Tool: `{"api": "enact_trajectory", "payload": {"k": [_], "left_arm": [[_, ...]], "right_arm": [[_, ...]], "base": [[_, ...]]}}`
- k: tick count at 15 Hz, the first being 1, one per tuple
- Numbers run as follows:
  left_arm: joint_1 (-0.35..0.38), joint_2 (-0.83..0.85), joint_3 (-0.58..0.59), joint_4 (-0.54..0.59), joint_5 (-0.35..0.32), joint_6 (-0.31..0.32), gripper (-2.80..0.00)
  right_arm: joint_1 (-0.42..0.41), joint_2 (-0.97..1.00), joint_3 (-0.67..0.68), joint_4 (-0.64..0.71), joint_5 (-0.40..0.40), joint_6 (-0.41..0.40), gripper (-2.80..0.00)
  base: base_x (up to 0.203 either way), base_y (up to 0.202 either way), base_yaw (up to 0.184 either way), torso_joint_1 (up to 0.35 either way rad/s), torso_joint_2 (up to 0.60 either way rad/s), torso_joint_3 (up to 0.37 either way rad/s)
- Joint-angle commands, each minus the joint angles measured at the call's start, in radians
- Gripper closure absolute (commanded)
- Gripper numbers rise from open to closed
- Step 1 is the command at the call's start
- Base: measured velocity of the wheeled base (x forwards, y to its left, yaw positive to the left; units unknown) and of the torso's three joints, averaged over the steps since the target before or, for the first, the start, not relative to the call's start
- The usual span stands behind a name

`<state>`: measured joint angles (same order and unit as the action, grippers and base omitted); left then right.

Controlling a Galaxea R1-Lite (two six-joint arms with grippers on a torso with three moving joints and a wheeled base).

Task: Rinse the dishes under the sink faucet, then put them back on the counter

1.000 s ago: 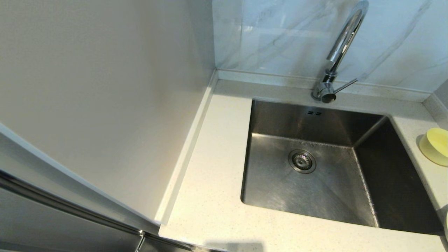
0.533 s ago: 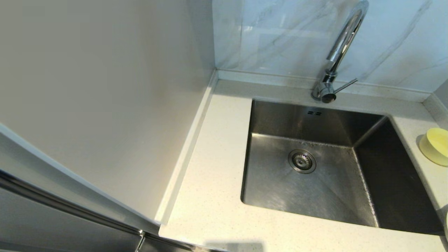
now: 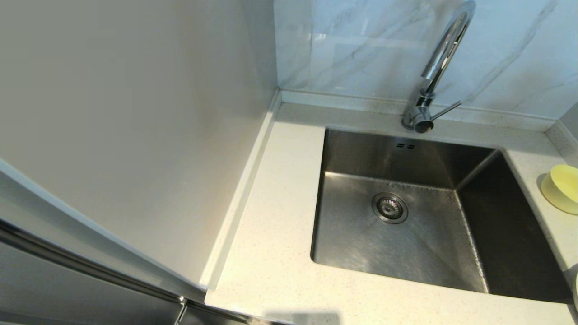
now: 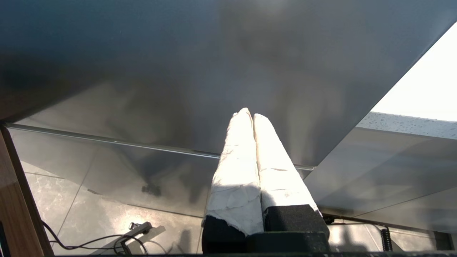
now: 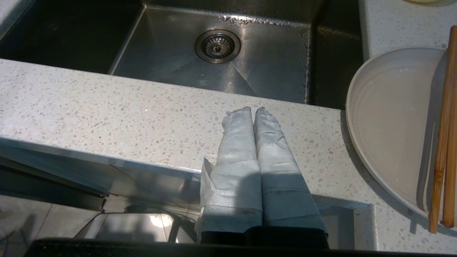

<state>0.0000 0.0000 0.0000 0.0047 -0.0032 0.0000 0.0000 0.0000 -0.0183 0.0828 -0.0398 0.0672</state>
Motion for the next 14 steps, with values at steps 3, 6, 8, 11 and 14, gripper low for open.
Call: {"api": "enact_trajectory", "payload": {"k": [3, 6, 8, 11, 14], "left_arm": [[0.000, 0.000, 0.000, 0.000, 0.000, 0.000, 0.00], [0.000, 0.000, 0.000, 0.000, -0.001, 0.000, 0.00], [0.000, 0.000, 0.000, 0.000, 0.000, 0.000, 0.00], [0.000, 0.000, 0.000, 0.000, 0.000, 0.000, 0.00], [0.000, 0.000, 0.000, 0.000, 0.000, 0.000, 0.00]], "right_arm": [[0.000, 0.002, 0.000, 0.000, 0.000, 0.000, 0.00], [0.000, 0.002, 0.000, 0.000, 0.000, 0.000, 0.00], [0.000, 0.002, 0.000, 0.000, 0.000, 0.000, 0.00], [0.000, 0.002, 0.000, 0.000, 0.000, 0.000, 0.00], [0.000, 0.002, 0.000, 0.002, 0.000, 0.000, 0.00]], "base": [[0.000, 0.000, 0.000, 0.000, 0.00, 0.000], [0.000, 0.000, 0.000, 0.000, 0.00, 0.000], [0.000, 0.000, 0.000, 0.000, 0.00, 0.000], [0.000, 0.000, 0.000, 0.000, 0.00, 0.000], [0.000, 0.000, 0.000, 0.000, 0.00, 0.000]]}}
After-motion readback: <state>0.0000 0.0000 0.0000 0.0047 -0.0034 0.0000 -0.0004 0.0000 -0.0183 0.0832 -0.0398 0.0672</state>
